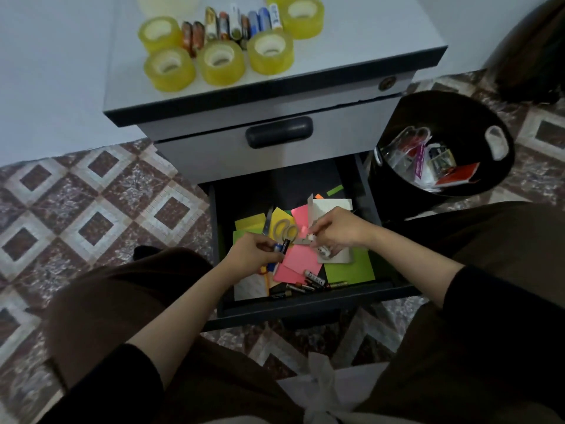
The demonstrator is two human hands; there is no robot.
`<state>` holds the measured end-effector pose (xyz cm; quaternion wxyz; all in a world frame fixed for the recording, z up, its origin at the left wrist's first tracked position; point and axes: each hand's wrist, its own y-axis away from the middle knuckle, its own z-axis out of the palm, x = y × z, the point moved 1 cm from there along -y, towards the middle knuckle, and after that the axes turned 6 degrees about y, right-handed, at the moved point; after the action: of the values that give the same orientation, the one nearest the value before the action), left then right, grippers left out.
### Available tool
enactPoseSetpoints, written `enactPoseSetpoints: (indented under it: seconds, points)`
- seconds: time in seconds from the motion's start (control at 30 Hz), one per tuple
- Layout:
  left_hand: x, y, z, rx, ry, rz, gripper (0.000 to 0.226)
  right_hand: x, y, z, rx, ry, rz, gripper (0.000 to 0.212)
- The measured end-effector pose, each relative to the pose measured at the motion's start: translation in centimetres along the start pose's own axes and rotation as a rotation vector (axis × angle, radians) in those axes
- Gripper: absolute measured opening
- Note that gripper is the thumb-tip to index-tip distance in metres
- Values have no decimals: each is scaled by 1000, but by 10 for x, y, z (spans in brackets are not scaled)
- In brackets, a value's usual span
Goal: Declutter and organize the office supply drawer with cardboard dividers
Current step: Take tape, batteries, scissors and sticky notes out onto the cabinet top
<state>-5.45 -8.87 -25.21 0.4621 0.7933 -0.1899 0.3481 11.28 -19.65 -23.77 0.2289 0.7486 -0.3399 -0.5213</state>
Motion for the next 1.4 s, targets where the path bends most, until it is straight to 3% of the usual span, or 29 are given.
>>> enactPoseSetpoints:
  seconds: [0.1,0.33,0.83,1.1,1.4]
  points:
    - [10,15,-7,-12,92,24,11,-7,10,-3,-1,-59,-21,26]
    - [32,49,-23,-78,177,174,42,-29,36,-9,-10,-82,-100,17]
    - [122,82,-87,74,357,386,21,-143,84,-60,46,-156,-408,21]
    - [204,77,-152,218,272,468,10,-220,90,-112,238,-244,-512,20]
    - [258,26,-207,366,17,309,13,-250,45,-158,458,-184,-345,13]
